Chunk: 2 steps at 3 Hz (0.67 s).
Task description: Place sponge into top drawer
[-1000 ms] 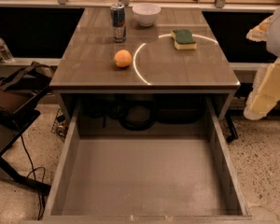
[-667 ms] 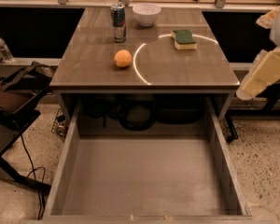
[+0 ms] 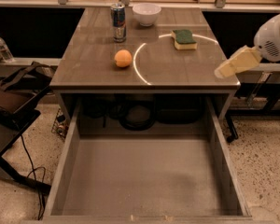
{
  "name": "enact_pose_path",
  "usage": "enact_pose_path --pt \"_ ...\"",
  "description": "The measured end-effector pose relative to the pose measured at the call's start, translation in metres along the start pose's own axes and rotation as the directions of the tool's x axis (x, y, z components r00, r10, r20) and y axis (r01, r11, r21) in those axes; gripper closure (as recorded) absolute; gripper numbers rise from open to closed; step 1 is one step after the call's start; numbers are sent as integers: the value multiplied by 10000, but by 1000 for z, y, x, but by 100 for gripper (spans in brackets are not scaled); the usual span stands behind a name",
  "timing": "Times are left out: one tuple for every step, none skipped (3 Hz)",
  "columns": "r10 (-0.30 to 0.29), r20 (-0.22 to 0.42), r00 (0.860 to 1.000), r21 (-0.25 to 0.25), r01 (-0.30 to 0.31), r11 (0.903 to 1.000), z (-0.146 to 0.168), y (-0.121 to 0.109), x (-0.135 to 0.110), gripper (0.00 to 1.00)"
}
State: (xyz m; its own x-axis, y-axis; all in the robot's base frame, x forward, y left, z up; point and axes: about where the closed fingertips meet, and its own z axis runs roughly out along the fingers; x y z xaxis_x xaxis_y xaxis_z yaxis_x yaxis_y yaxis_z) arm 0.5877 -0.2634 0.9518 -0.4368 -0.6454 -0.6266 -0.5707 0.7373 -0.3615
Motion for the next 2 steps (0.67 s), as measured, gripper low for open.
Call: enact_pose_path --pt "754 794 9940 863 -823 9929 31 -21 -8 0" --pt "870 1629 9828 1415 -1105 9837 30 -38 -28 0"
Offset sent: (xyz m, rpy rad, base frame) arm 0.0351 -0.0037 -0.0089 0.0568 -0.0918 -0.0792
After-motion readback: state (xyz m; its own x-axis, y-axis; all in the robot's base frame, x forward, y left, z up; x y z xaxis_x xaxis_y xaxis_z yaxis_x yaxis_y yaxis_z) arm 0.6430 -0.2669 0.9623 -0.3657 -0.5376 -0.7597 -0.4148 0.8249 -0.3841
